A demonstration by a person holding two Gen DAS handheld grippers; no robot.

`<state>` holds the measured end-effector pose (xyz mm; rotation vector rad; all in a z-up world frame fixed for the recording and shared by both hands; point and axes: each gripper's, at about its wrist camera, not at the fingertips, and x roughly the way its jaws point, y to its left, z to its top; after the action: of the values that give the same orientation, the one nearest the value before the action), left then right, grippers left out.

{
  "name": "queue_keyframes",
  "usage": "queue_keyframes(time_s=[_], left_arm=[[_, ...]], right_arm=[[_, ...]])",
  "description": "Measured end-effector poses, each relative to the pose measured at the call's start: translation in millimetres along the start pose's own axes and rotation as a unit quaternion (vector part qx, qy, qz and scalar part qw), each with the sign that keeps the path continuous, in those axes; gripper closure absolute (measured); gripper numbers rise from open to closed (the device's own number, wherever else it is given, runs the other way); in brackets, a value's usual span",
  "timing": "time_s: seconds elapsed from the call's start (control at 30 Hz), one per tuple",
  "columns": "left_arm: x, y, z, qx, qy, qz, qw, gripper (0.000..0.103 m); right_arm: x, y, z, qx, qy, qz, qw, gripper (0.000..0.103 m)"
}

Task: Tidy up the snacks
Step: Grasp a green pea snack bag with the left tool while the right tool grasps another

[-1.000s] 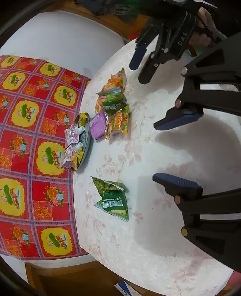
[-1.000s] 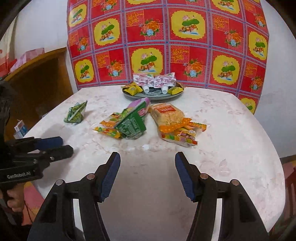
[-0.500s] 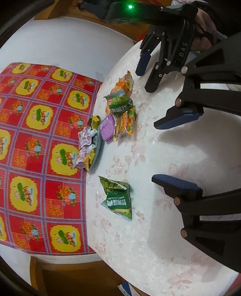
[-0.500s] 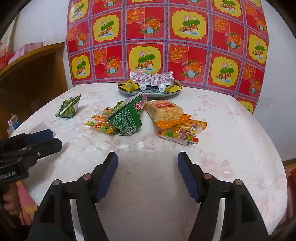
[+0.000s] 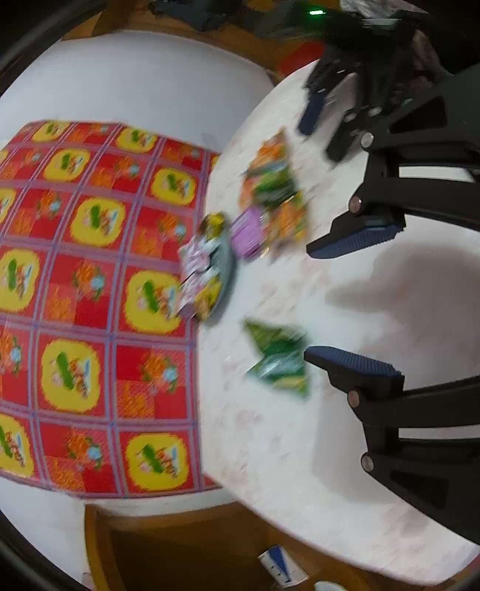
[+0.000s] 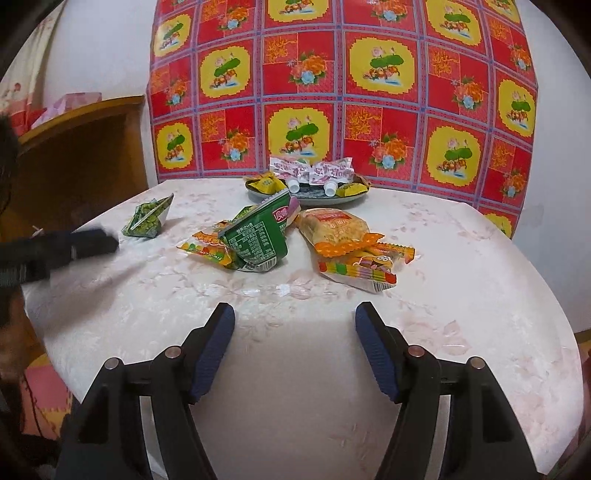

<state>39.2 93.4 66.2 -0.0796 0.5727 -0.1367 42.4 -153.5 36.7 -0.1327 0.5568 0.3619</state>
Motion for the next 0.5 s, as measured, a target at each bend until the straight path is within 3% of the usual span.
queue_keyframes(time_s=[0.07, 0.13, 0.27, 0.43, 0.5], left_arm=[[10, 10, 16, 0.005, 0.017, 0.01, 0.9998, 0.05], [29, 16, 31, 0.017, 0.052, -0.002, 0.9985, 0.043], [64, 28, 48, -0.005, 0.103, 0.015, 0.9946, 0.042], [77, 28, 48, 0.002, 0.113, 0.023, 0.9934, 0.044], [79, 26, 46, 0.009, 0.113, 0.034, 0.993, 0.052]], right_arm=[[0, 0, 0, -0.001, -0.001, 0.002, 1.0, 0.032], [-1, -1, 0, -0.002, -0.001, 0.006, 1.0, 0.031], [-1, -1, -1, -0.004, -0.004, 0.015, 1.0, 0.028], [0, -2, 1, -0.009, -0.004, 0.028, 1.0, 0.025], [0, -3, 1, -0.008, -0.004, 0.034, 0.999, 0.025]])
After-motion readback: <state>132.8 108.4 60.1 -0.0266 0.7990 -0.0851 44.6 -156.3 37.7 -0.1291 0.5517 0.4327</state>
